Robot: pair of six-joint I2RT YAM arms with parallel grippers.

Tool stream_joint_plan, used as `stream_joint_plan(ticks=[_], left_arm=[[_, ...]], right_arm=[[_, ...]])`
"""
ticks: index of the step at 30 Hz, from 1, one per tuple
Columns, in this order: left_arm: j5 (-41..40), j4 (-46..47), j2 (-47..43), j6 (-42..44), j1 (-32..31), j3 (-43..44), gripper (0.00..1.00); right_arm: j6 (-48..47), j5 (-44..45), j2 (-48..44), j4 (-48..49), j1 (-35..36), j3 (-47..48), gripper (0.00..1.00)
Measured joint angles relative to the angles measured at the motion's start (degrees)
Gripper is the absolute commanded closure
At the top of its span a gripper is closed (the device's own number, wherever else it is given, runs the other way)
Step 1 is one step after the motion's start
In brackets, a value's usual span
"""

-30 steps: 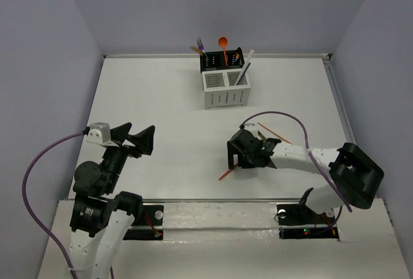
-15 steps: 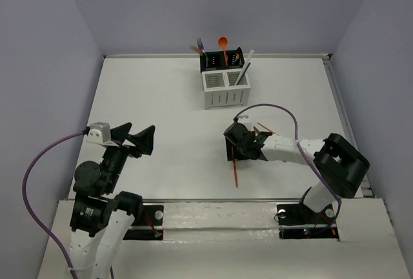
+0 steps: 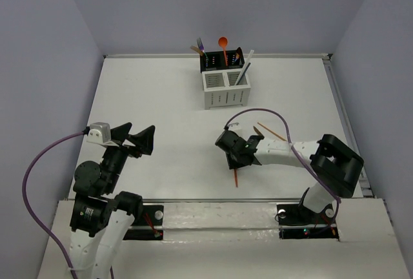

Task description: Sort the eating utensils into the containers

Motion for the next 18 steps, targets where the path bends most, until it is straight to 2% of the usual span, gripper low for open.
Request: stream_joint_plan(ticks=[2, 5, 13, 18], left_arm=[[0.0, 0.0, 0.0, 0.0, 0.0, 0.0, 0.01], [0.0, 0.0, 0.0, 0.0, 0.0, 0.0, 0.01], [0.0, 0.0, 0.0, 0.0, 0.0, 0.0, 0.01], [0.0, 0.0, 0.0, 0.0, 0.1, 0.0, 0.01]], right_arm=[[0.2, 0.0, 0.3, -0.5, 0.2, 0.4, 0.79], [0.3, 0.0, 0.8, -0.9, 0.5, 1.0, 0.93], [-0.6, 1.0, 0.9, -2.3, 0.7, 2.1, 0.93], [-5.0, 3.9, -8.1, -0.7, 0.7, 2.5, 0.93]])
